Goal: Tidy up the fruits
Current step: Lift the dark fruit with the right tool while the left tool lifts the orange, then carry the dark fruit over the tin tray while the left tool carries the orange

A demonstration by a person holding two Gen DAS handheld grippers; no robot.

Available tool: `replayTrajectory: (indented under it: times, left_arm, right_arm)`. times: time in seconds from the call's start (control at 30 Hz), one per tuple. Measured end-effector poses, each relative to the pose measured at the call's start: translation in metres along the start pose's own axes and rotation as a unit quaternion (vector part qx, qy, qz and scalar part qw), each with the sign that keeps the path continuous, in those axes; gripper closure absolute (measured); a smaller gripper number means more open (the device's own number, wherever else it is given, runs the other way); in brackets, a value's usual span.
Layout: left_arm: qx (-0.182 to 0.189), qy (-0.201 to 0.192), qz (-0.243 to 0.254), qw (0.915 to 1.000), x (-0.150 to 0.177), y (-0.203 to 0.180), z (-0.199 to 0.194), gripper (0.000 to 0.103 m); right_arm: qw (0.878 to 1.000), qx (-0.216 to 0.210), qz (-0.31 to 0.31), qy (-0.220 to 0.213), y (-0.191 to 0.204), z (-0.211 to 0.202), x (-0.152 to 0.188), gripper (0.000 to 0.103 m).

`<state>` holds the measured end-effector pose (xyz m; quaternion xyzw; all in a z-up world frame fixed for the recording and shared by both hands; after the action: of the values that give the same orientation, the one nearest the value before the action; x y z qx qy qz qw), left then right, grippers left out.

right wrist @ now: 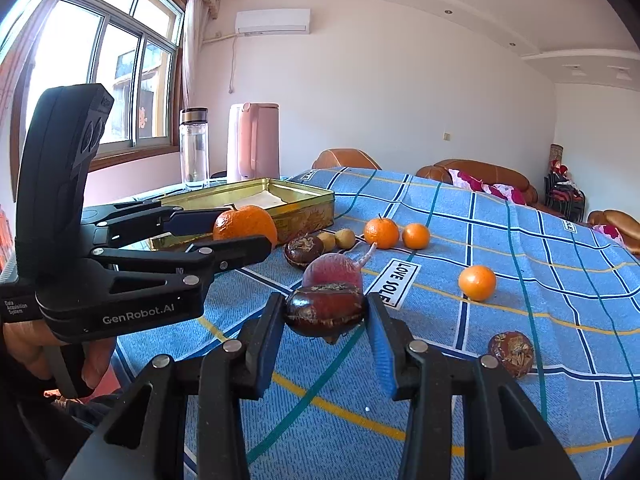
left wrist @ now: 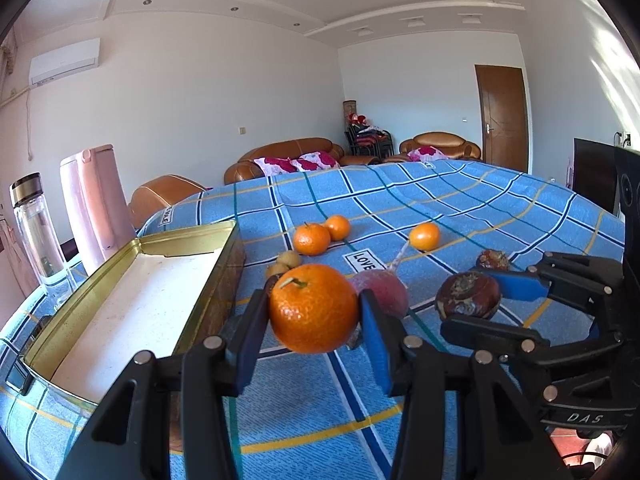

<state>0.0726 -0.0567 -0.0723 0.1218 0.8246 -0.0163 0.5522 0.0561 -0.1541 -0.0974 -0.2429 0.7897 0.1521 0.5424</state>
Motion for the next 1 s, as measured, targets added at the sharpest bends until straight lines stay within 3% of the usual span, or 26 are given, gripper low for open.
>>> replayTrajectory:
  times: [1.0]
  left_arm:
    - [-0.034, -0.043, -0.005, 0.9985, -0.014, 0.015, -0.02, 0.055]
  right_arm:
    - [0.999, 0.004, -0.018, -0.048, 0.007, -0.02, -0.028, 0.06]
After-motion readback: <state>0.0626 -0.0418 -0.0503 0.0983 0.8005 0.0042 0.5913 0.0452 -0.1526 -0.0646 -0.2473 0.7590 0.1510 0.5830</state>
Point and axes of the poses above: each gripper's, at about its wrist camera, not at the fingertips, and z roughly the way its jaws point, y to its left, x to its underside, the point moved 7 cm from there along z, roughly the way its jaws point
